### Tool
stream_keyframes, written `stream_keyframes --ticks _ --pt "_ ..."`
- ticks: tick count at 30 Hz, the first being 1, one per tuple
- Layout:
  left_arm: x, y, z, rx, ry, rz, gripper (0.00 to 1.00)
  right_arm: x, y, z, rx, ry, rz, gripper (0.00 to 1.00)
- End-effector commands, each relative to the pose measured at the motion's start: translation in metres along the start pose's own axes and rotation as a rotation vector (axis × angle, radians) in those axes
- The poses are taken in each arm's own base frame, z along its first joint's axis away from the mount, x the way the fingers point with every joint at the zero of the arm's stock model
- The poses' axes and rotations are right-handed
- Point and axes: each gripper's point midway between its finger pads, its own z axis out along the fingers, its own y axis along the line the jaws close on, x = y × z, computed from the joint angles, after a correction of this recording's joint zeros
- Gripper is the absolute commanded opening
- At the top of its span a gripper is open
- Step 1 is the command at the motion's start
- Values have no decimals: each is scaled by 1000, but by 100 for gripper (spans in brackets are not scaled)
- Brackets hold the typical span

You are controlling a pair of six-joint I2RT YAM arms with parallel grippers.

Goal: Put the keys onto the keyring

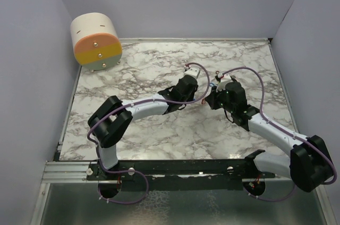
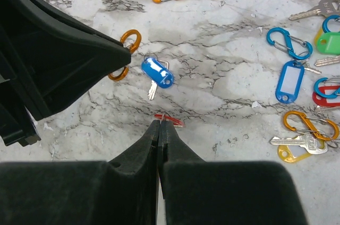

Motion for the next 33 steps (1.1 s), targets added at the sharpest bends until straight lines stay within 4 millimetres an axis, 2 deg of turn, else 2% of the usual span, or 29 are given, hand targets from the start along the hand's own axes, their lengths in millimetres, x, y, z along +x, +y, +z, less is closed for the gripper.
stream_keyframes --ticks 1,19,33 --pt "-1 -21 -10 118 6 -33 0 -5 11 1 -60 -33 -29 1" --pt "-11 -48 -24 241 -19 -58 0 1 19 10 -81 -14 -53 1" --pt "-6 -56 -21 270 2 -44 0 0 22 11 -89 -18 -60 1"
